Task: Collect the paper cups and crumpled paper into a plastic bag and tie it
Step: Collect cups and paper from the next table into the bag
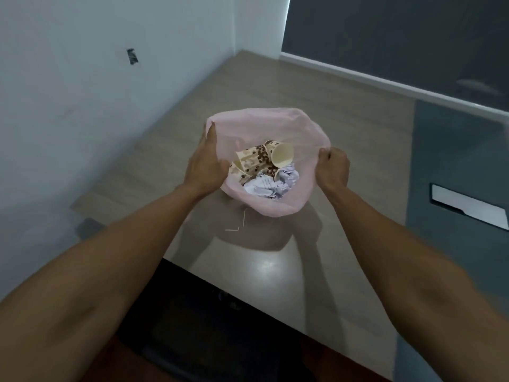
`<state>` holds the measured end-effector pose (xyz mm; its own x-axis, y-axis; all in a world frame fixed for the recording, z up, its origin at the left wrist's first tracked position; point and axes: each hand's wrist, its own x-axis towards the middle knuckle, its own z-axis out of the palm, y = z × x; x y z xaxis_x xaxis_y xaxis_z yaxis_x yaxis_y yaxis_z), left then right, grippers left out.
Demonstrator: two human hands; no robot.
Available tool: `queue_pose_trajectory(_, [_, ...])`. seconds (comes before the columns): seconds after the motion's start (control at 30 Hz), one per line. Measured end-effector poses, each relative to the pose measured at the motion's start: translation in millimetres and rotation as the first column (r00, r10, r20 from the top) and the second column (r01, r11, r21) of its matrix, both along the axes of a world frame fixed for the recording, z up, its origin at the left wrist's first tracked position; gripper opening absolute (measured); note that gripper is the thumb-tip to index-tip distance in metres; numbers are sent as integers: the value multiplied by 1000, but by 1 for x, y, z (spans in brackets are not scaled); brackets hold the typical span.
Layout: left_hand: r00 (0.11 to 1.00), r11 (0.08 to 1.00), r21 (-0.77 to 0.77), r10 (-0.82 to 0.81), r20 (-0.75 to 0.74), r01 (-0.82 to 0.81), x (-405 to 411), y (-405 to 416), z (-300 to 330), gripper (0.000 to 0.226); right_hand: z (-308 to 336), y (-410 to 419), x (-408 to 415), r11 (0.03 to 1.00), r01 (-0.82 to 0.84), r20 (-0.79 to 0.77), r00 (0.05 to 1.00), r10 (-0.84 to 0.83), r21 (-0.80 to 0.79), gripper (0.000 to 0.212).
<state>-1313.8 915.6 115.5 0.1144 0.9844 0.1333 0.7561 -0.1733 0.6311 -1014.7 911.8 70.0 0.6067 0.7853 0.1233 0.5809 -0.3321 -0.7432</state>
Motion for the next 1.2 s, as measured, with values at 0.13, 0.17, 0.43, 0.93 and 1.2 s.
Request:
queue_pose_trajectory(0.13, [995,995,14,-96,33,96,52,-8,6,97,14,-42,41,994,104,16,994,-104,43,32])
queue_pose_trajectory(0.17, [991,992,12,-125,38,125,64,-11,6,97,16,-55,50,991,124,15,992,-125,53,32])
queue_pose_trajectory(0.43, [930,945,-39,-325,-173,323,110,-31,-21,108,2,-148,86,977,214,-14,977,-214,-21,31])
queue_pose_trajectory(0.93, [871,938,-70,-342,-353,340,111,-96,-45,100,-26,-256,85,954,230,94,972,-216,-192,38])
queue_pose_trajectory(1.2, [944,973,86,-186,-274,216,89,-148,-21,40,-7,-260,67,979,-196,165,965,203,-59,24])
